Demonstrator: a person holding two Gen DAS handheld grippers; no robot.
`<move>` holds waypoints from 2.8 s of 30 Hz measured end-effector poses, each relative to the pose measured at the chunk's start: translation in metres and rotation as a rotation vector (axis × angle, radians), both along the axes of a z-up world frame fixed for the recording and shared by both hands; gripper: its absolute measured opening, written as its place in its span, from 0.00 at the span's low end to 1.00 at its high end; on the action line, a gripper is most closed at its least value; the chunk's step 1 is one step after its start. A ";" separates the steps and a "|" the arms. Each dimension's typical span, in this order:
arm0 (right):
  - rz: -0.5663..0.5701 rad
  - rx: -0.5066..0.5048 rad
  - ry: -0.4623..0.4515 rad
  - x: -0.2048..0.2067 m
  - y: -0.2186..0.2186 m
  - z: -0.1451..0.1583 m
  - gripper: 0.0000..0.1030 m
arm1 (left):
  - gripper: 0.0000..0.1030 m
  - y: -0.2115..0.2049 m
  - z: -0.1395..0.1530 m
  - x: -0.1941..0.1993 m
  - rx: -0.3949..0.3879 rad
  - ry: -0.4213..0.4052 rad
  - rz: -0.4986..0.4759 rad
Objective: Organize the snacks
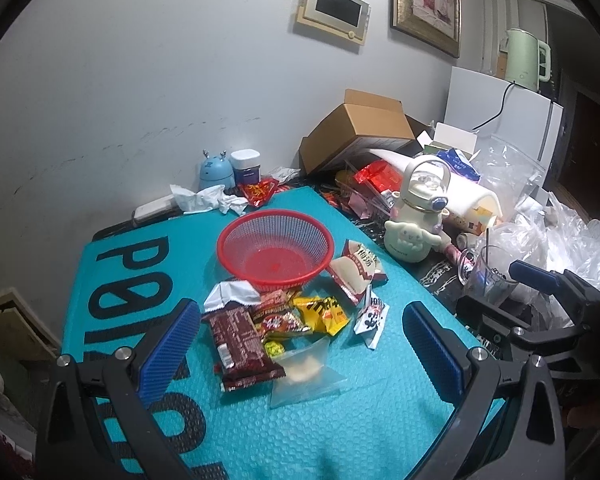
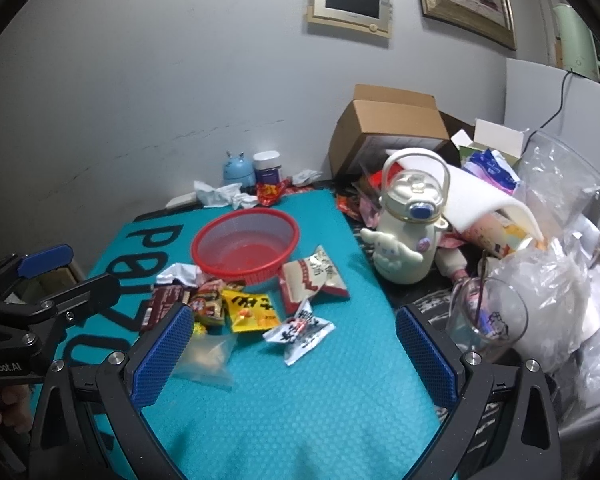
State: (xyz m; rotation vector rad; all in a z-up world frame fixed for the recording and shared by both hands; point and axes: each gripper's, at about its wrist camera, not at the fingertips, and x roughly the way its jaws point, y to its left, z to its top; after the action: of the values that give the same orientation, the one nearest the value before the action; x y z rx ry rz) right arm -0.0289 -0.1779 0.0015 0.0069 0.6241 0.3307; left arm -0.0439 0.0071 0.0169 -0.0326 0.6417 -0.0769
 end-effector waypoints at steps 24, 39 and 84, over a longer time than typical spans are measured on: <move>0.223 0.001 0.139 -0.004 0.049 -0.078 0.96 | 1.00 0.041 -0.081 -0.039 -0.076 0.149 0.104; 0.309 -0.037 0.258 0.038 0.098 -0.121 0.95 | 1.00 0.082 -0.113 -0.030 -0.094 0.203 0.192; 0.287 0.055 0.352 0.067 0.059 -0.128 0.55 | 0.48 0.056 -0.147 0.093 -0.068 0.339 0.124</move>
State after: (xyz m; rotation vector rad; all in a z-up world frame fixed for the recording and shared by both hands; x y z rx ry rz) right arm 0.0385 -0.1184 -0.1269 0.0292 0.9680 0.6322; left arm 0.0496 0.0631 -0.1305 -0.1536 0.9744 0.0282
